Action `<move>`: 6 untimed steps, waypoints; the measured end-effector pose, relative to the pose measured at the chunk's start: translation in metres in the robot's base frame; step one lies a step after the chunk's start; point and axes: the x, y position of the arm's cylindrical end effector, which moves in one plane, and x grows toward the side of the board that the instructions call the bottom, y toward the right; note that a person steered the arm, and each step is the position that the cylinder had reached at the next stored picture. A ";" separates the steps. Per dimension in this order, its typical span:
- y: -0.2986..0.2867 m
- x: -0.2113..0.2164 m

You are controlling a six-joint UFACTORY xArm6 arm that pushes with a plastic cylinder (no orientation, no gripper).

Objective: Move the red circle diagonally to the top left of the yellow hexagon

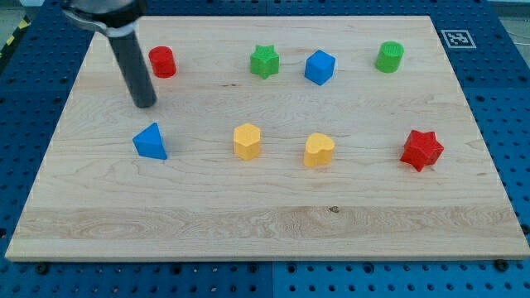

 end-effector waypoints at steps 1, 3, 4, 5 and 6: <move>-0.010 -0.039; 0.026 -0.077; 0.037 -0.068; 0.037 -0.046; 0.035 -0.042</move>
